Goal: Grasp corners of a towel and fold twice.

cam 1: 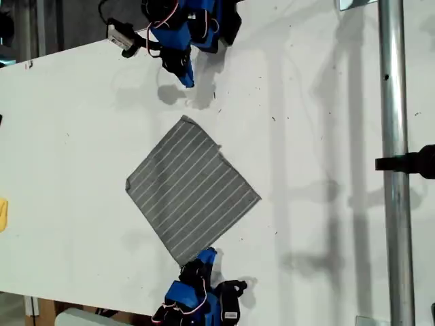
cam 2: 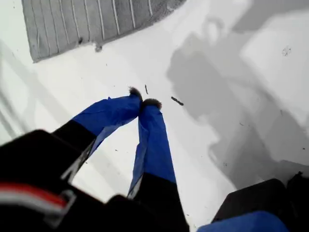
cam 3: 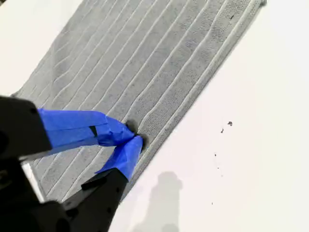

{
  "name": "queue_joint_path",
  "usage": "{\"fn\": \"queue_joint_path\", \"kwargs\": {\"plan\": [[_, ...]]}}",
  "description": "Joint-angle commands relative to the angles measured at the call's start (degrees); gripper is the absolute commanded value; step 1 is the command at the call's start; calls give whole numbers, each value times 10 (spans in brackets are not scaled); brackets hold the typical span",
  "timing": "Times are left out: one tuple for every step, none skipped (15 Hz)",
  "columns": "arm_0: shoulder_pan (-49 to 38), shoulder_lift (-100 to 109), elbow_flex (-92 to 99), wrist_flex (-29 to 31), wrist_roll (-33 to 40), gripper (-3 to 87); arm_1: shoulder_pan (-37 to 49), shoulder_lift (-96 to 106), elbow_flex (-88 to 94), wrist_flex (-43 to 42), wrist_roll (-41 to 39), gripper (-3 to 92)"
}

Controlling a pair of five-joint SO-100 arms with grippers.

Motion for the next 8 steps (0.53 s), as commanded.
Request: {"fn": "queue_joint_path", "kwargs": {"plan": [[11, -123, -131, -21, 8, -16, 13, -54, -84, -20, -46, -3], [13, -158, -162, -27, 6, -16, 20, -77, -107, -20, -66, -3], [17, -200, -200, -25, 7, -16, 26, -106, -133, -23, -84, -3], [24, -243, -240, -24, 7, -16, 33, -147, -164, -29, -108, -3], [29, -282, -278, -24, 4, -16, 40, -195, -205, -38, -134, -3], [33, -319, -314, -25, 6, -16, 45, -248, -253, -42, -163, -3], [38, -353, -350, -23, 6, -16, 50, -302, -308, -41, -192, -3], [42, -384, -386, -15, 5, -16, 56, -352, -363, -33, -225, -3]]}}
